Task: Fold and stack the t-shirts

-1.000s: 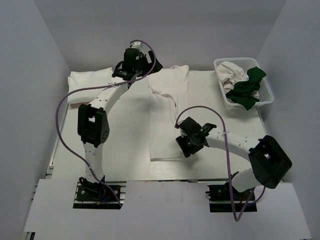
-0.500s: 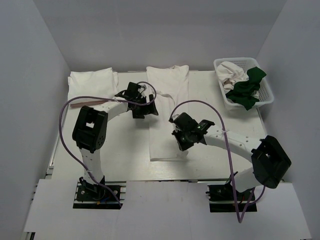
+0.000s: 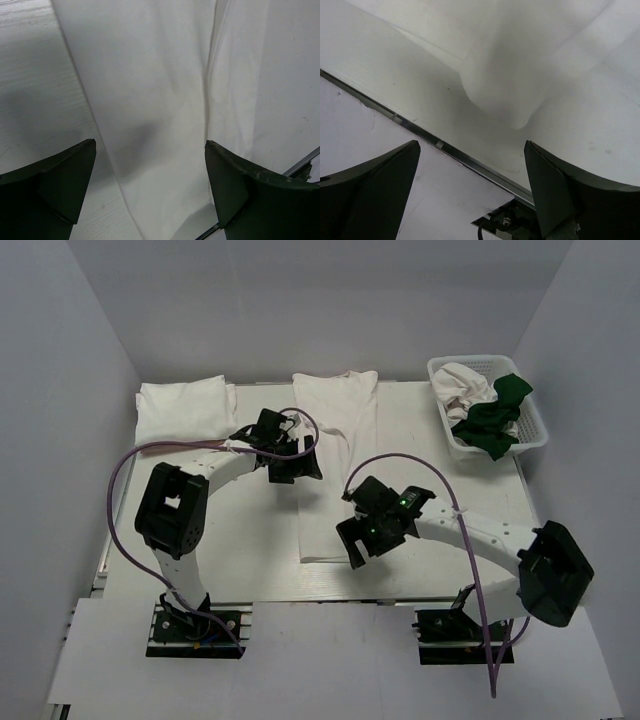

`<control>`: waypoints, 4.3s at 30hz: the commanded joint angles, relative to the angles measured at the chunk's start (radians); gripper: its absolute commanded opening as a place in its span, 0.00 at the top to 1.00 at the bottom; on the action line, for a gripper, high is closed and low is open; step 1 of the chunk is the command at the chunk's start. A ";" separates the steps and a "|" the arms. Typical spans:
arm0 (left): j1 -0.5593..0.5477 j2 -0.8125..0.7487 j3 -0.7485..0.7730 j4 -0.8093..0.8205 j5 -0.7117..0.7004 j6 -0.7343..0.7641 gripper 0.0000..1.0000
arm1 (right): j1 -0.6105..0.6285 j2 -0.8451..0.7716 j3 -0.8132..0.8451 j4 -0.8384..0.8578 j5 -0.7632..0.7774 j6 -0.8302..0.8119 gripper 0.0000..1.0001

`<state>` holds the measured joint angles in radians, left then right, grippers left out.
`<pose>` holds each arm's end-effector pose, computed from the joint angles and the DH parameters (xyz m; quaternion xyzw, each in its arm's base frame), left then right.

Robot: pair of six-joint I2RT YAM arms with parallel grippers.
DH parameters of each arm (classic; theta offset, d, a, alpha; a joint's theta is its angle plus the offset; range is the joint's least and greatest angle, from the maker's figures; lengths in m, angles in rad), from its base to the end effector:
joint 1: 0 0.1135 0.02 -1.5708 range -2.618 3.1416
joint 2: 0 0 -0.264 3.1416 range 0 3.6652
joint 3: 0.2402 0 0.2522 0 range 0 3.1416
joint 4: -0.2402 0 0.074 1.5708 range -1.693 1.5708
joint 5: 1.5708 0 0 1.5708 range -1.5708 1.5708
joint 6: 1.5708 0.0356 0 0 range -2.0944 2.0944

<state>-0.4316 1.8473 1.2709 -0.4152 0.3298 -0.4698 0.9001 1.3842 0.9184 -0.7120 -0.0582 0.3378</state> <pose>0.3486 -0.1732 0.1942 0.0288 0.9461 -0.2643 0.1850 0.1592 0.2040 0.2153 -0.2775 0.9403 0.1365 0.1424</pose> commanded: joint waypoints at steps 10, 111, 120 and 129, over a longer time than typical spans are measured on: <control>-0.094 0.021 0.206 -0.019 0.067 0.045 0.00 | -0.006 -0.123 -0.113 -0.064 0.299 0.118 0.10; -0.260 -0.307 -0.335 -0.230 -0.086 -0.211 1.00 | -0.251 -0.008 -0.091 0.110 -0.103 0.221 1.00; -0.226 -0.258 -0.095 -0.244 -0.320 -0.220 1.00 | -0.270 0.071 0.164 0.108 0.193 0.187 1.00; -0.133 -0.091 0.200 -0.231 -0.442 -0.188 1.00 | -0.343 0.314 0.519 0.105 0.325 0.155 1.00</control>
<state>-0.5976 1.7359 1.3960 -0.6647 -0.0364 -0.6857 0.5873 1.6573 1.3388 -0.6006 0.1665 0.5148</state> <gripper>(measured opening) 0.024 0.036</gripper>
